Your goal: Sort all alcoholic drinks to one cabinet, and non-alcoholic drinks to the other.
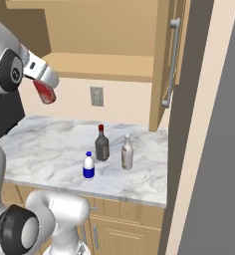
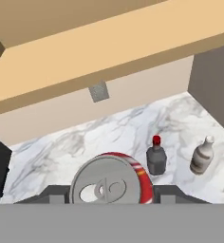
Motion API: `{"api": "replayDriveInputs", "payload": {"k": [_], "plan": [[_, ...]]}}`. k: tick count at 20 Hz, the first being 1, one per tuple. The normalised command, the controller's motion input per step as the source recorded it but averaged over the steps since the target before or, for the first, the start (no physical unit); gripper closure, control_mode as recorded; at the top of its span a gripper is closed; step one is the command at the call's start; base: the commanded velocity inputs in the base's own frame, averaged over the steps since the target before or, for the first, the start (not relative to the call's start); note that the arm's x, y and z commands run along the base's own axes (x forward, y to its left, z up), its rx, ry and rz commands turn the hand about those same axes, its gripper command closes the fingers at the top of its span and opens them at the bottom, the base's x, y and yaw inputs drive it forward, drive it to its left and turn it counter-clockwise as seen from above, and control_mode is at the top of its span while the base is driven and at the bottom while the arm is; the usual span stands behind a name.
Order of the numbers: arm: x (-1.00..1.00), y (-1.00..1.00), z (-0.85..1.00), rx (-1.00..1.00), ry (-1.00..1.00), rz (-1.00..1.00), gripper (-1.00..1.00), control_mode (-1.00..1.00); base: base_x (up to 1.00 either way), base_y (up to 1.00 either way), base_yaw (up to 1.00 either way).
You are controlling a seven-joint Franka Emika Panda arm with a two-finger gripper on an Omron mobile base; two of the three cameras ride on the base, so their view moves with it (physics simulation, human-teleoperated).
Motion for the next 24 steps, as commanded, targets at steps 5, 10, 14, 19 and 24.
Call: {"api": "replayDriveInputs", "payload": {"k": [5,10,14,19,24], "plan": [[0.03,0.0,0.62,0.0,-0.15,0.07,1.0,-1.0,0.0,0.0,0.0],[0.34,-0.04,0.3,0.0,-0.05,0.09,1.0,-1.0,0.0,0.0,0.0],[0.66,0.0,0.05,0.0,0.0,0.1,1.0,-1.0,0.0,0.0,0.0],[0.56,0.0,0.0,-0.05,-0.12,0.14,1.0,-1.0,0.0,0.0,0.0],[0.53,0.0,-0.01,-0.09,-0.18,0.16,1.0,-1.0,0.0,0.0,0.0]]}}
